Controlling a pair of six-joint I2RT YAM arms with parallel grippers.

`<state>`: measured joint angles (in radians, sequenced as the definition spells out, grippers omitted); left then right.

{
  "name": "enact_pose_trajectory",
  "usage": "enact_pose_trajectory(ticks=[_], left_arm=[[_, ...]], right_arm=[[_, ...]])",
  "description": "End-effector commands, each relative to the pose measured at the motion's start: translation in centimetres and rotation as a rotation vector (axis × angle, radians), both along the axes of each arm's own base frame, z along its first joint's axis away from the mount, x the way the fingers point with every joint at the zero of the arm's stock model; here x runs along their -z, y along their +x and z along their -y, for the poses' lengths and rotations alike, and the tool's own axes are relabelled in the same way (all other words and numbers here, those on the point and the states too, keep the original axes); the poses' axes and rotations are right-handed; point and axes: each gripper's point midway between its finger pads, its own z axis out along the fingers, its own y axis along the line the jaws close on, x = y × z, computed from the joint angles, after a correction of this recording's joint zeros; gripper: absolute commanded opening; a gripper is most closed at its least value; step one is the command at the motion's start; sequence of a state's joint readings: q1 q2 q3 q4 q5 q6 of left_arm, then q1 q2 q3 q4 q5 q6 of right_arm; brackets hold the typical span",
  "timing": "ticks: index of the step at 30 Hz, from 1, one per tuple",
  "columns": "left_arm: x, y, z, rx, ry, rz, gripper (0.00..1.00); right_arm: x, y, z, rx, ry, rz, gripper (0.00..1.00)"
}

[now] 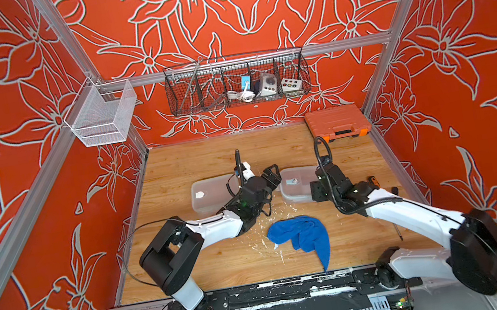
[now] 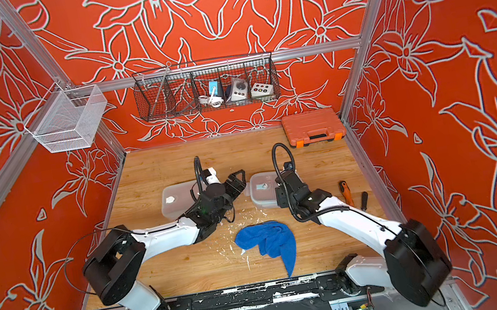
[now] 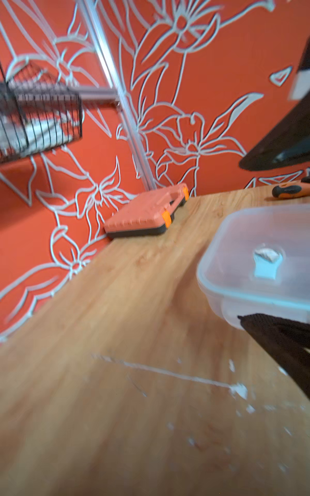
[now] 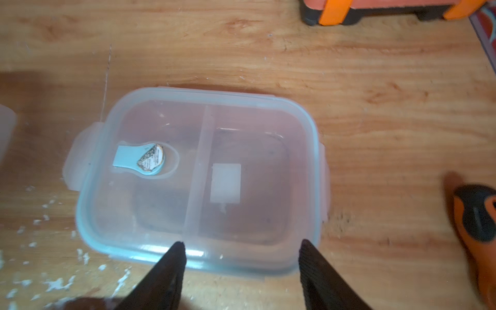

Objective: Wipe the insides of the lunch boxes
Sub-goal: Open the fastener of the lunch box, then adjust the lunch box at the center of the board.

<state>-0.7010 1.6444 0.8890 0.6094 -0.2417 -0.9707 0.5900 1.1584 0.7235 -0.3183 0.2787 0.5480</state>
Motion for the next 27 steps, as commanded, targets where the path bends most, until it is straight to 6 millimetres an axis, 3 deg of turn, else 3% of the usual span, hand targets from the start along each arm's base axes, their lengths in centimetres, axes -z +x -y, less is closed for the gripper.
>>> enact_pose_trajectory(ticks=[1,6,9,12,17,27], left_arm=[[0.0,1.5,1.7,0.227,0.206,0.020,0.83],[1.7,2.6,4.5,0.415,0.440,0.044,0.83],[2.7,3.3,6.2,0.508,0.501,0.075,0.83],[5.1,3.9,7.5,0.600,0.594,0.054,0.83],[8.1,4.6,7.2,0.623,0.713,0.024,0.83],[10.8,3.6,7.1,0.668,0.710,0.008,0.77]], right_arm=[[1.4,-3.7,2.1,0.118,0.073,-0.107,0.71],[2.3,-5.3,3.0,0.165,0.174,-0.126,0.73],[3.7,-5.0,2.8,0.182,0.223,-0.176,0.74],[4.0,-4.0,2.3,0.188,0.261,-0.168,0.74],[4.3,-2.9,1.9,0.188,0.276,-0.173,0.74],[4.5,1.0,-0.1,0.125,0.247,-0.184,0.65]])
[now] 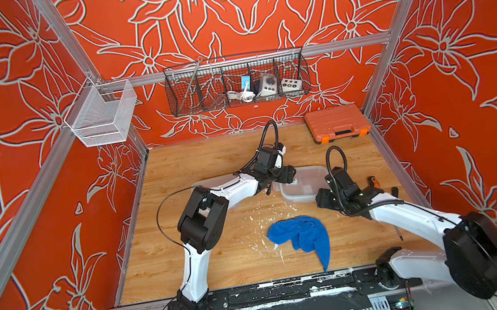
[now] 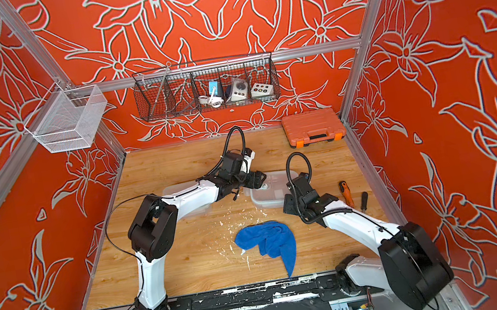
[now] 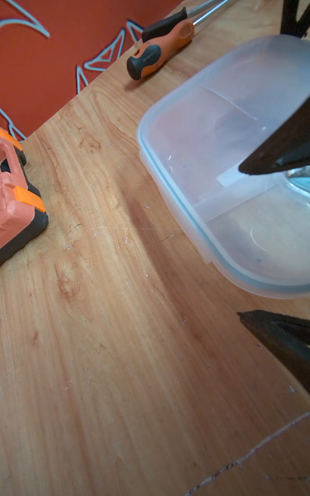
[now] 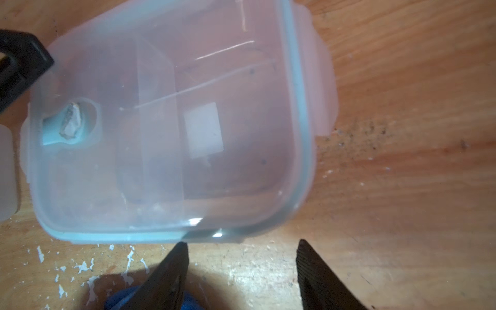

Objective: Wipe the insides of the lunch boxes
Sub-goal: Adjust the lunch box at the center of the board.

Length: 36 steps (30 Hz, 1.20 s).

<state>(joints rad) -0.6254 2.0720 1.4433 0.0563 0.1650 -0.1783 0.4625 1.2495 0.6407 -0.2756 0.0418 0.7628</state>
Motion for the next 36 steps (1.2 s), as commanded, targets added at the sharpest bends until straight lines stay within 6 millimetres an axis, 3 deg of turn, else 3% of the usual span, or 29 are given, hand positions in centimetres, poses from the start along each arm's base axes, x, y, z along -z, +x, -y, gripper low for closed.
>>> enact_pose_trajectory(ticks=[1,12,19,25,27,33,36], left_arm=[[1.1,-1.2,-0.1,0.042,0.005,-0.010,0.76],[2.2,-4.0,-1.6,0.040,-0.031,-0.042,0.71],[0.6,-6.3,-2.8,0.018,-0.105,-0.040,0.69],[-0.1,-8.2,-3.8,0.002,-0.116,-0.030,0.68],[-1.6,-8.0,-4.7,-0.042,-0.119,0.011,0.68],[-9.7,-4.6,-5.9,-0.135,-0.158,0.184,0.78],[-10.8,-1.5,-5.8,-0.140,-0.141,0.208,0.81]], right_arm=[[-1.4,2.7,-1.1,-0.023,0.013,0.054,0.64],[-0.5,9.4,-3.3,-0.111,0.015,0.062,0.62],[0.0,13.2,-5.6,-0.203,0.029,0.071,0.62],[0.3,14.8,-7.1,-0.238,0.050,0.061,0.61],[-0.8,14.6,-6.3,-0.220,0.026,0.093,0.61],[-4.5,13.0,-3.6,-0.170,-0.017,0.177,0.66],[-4.9,12.3,-2.5,-0.133,-0.002,0.181,0.67]])
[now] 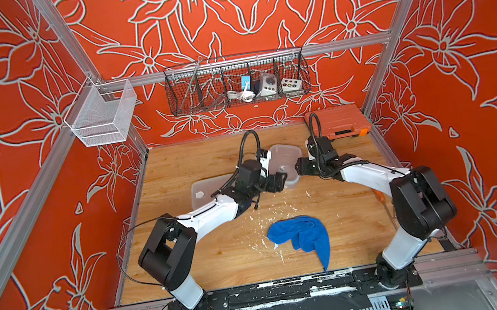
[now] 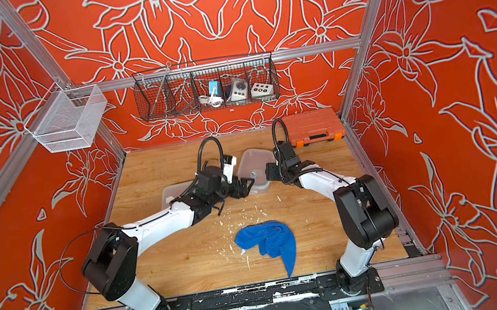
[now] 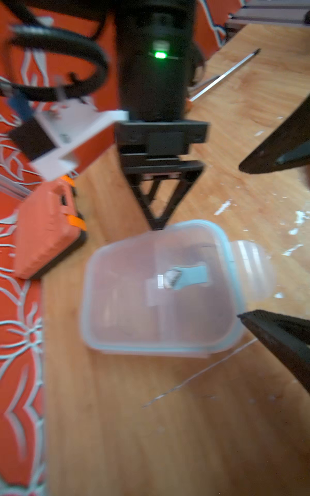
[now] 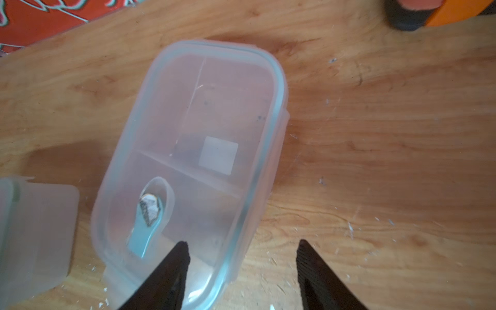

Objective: Wipe the insides of the lunch boxes
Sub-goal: Adjust the lunch box at the center of the board.

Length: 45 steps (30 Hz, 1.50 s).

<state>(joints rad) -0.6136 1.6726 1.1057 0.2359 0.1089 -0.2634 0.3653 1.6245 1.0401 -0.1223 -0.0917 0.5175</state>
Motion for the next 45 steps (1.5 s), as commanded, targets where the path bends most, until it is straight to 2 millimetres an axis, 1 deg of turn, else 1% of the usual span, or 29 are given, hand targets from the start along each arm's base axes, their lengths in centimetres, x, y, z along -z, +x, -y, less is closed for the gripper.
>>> enact_pose_trajectory(ticks=[1,2,4,6,7,10,14,17,21,24,27,30,33,37,39,41,44,45], left_arm=[[-1.1,4.0,-0.8,-0.044,0.045,0.040,0.81],[-0.5,5.1,-0.6,-0.036,0.056,0.027,0.82],[1.4,7.4,-0.2,-0.004,0.065,-0.031,0.81],[3.4,8.8,-0.1,0.019,0.062,-0.062,0.79],[4.1,9.2,-0.1,0.021,0.058,-0.062,0.78],[5.6,9.6,0.2,0.044,0.042,-0.054,0.79],[7.7,10.2,-0.3,0.019,0.039,-0.089,0.79],[8.3,10.0,-0.4,0.025,0.014,-0.094,0.79],[9.7,9.5,-0.2,0.040,0.006,-0.130,0.77],[10.5,8.4,-0.3,0.043,-0.029,-0.167,0.74],[10.2,6.6,-0.4,0.038,-0.096,-0.175,0.73],[10.6,5.4,-0.2,0.041,-0.084,-0.177,0.73],[11.1,4.2,0.1,0.049,-0.088,-0.193,0.72],[10.8,2.4,0.2,0.046,-0.108,-0.191,0.71],[10.6,1.3,0.0,0.036,-0.120,-0.192,0.71],[10.4,0.8,-0.6,0.015,-0.124,-0.194,0.71],[10.0,0.5,-0.9,0.009,-0.107,-0.191,0.71],[9.8,0.6,-1.2,-0.007,-0.088,-0.187,0.71]], right_arm=[[-0.1,-0.6,1.9,0.058,-0.007,0.001,0.67],[0.1,-0.6,2.1,0.065,0.003,-0.003,0.67],[0.6,-0.7,2.1,0.070,0.025,-0.015,0.68],[1.0,-0.5,1.8,0.069,0.054,-0.014,0.69],[1.2,-0.3,1.7,0.069,0.071,-0.009,0.69],[2.1,0.4,1.4,0.075,0.125,-0.017,0.70],[3.2,0.9,0.8,0.069,0.170,-0.025,0.70],[3.5,1.0,0.6,0.073,0.200,-0.005,0.71],[4.6,1.1,0.0,0.057,0.219,-0.029,0.71],[4.8,1.5,-0.4,0.052,0.242,-0.023,0.71],[4.8,1.7,-0.4,0.041,0.233,-0.016,0.71],[4.6,1.6,0.0,0.039,0.212,-0.014,0.71],[4.2,2.0,-0.2,0.025,0.218,-0.011,0.71],[4.3,2.5,-0.6,-0.001,0.205,-0.036,0.71],[4.1,2.5,-0.2,0.007,0.189,-0.028,0.71],[3.9,2.2,0.6,0.029,0.188,-0.026,0.71],[3.3,1.5,2.1,0.080,0.212,-0.012,0.71],[3.2,1.2,2.9,0.115,0.217,-0.009,0.71]])
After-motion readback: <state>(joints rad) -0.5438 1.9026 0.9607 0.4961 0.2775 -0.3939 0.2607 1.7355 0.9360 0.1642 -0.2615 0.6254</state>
